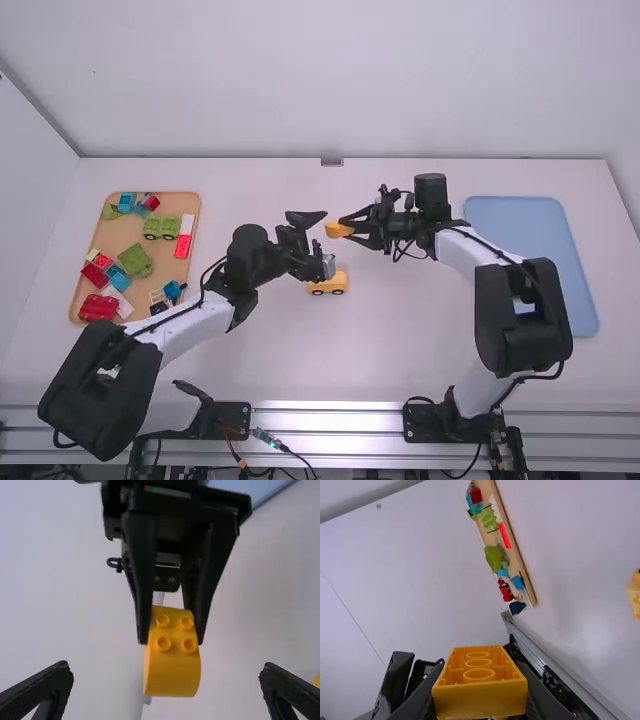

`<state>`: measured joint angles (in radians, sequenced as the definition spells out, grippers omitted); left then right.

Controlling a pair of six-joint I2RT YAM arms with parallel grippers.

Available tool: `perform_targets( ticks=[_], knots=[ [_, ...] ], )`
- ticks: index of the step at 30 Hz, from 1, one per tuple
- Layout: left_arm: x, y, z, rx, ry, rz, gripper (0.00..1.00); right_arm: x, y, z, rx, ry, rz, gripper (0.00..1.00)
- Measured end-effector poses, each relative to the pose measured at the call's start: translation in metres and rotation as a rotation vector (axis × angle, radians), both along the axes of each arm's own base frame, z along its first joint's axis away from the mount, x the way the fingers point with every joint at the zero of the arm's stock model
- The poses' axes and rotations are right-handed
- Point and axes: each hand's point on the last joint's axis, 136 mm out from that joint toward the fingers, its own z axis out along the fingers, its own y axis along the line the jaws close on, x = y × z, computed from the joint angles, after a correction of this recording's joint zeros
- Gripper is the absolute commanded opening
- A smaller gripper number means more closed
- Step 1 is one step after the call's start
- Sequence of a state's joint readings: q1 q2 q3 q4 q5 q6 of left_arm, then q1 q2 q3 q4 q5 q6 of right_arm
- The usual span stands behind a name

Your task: Assemble lego blocks to make yellow taxi

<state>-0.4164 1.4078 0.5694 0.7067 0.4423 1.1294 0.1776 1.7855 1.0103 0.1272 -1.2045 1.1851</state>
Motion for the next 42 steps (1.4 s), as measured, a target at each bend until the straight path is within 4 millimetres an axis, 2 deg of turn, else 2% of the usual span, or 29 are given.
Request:
perform_targets(
  ticks=[3, 12, 23, 26, 27, 35, 42],
  knots=[
    [0.0027, 0.0006, -0.0046, 0.03, -0.024, 0.001, 0.99, -0.0028, 0.0008, 0.0026, 0.016, 0.011, 0.014, 0.0],
    [0.0098, -0.0011, -0.0014, 0.036, -0.09, 0.004, 0.99, -0.0061, 0.0014, 0.0049, 0.032, 0.022, 0.031, 0.0],
    [0.0087, -0.0018, -0.0028, 0.071, -0.123, -0.013, 1.0, -0.0038, 0.0016, 0.006, 0.031, 0.003, 0.027, 0.0],
    [0.006, -0.0038, -0.0037, 0.082, -0.133, -0.037, 0.92, -0.0016, 0.002, 0.0086, 0.036, -0.02, 0.027, 0.0],
    [0.0044, -0.0054, -0.0024, 0.074, -0.134, -0.05, 0.63, -0.0004, 0.002, 0.0097, 0.037, -0.028, 0.025, 0.0],
    [0.0046, -0.006, 0.0008, 0.053, -0.129, -0.046, 0.69, 0.0016, 0.0015, 0.0074, 0.026, -0.011, 0.008, 0.0],
    [0.0046, -0.006, 0.0008, 0.041, -0.115, -0.043, 0.66, 0.0012, 0.0015, 0.0071, 0.026, -0.006, 0.008, 0.0]
  ],
)
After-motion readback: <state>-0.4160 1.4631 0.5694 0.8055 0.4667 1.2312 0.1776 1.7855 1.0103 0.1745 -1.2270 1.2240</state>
